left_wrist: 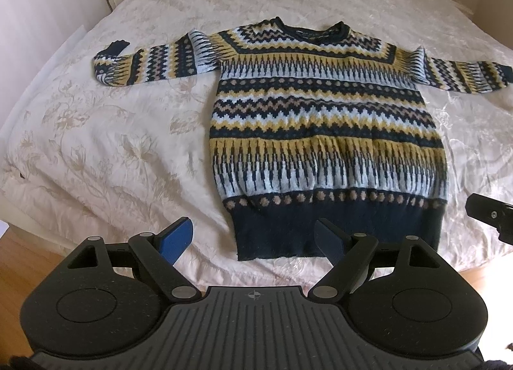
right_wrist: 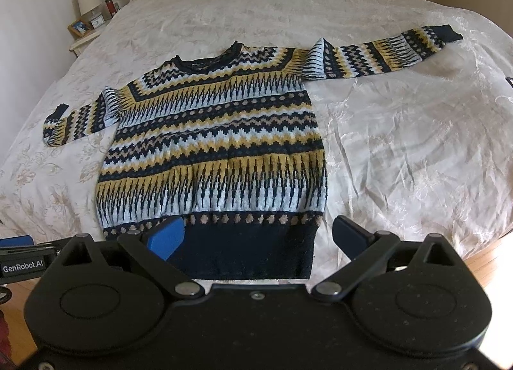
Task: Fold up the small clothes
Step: 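Move both tools over the spread sweater toward its sleeves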
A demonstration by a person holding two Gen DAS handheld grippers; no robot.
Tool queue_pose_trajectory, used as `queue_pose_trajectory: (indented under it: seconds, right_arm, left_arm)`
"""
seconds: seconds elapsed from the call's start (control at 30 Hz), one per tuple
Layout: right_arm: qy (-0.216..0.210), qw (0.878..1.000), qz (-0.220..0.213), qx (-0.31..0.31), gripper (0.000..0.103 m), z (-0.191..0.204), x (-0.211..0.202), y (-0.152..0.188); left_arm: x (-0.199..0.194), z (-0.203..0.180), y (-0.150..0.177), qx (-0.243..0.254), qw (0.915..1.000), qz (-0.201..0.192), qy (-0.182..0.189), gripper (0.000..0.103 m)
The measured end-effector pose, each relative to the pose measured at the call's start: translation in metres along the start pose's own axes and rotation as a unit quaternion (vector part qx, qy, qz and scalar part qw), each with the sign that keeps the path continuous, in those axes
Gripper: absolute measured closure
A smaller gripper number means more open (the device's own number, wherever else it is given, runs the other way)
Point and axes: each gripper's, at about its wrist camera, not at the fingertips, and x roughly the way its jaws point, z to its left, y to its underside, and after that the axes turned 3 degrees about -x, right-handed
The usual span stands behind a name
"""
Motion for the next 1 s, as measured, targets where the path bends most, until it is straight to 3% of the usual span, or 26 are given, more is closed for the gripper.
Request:
queue_pose_trajectory:
  seconds: [1.0]
  right_arm:
    - [-0.011,0.999,0.030,0.000,0.003,-0.001,0.021,-0.008]
  left_arm:
    - [0.015,0.005,-0.013,-0.007,0.9994,0.034,-0.011,0.020]
